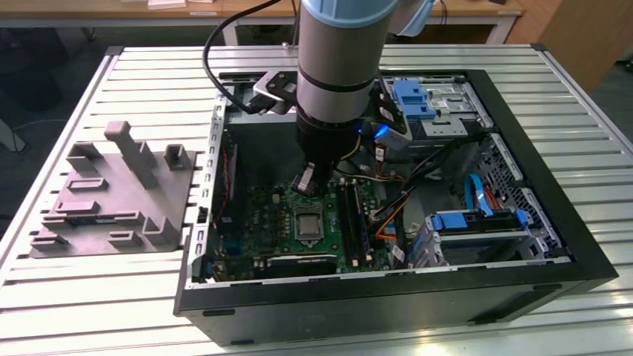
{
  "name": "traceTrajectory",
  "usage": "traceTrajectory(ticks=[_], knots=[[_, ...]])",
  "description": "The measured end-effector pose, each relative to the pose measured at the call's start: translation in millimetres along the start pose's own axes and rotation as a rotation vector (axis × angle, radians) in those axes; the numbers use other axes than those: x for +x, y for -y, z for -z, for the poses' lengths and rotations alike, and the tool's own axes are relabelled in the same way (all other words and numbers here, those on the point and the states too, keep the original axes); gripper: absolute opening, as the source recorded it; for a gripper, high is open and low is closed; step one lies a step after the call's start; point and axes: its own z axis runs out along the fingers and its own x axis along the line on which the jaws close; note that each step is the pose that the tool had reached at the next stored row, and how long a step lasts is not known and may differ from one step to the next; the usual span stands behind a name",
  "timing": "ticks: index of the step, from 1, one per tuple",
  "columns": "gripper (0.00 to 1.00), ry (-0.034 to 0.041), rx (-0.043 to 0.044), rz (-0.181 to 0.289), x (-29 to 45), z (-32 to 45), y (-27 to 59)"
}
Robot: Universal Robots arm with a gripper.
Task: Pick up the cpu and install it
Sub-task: 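Install the first cpu locking lever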
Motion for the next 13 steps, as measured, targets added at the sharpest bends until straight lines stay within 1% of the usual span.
traceTrajectory(ticks=[6,8,13], knots=[[0.11,0.0001,0.0000,0.000,-0.3,0.0,0.5],[0.11,0.0000,0.0000,0.000,-2.3,0.1,3.7],[0.11,-0.0001,0.0000,0.000,-10.4,0.7,15.6]])
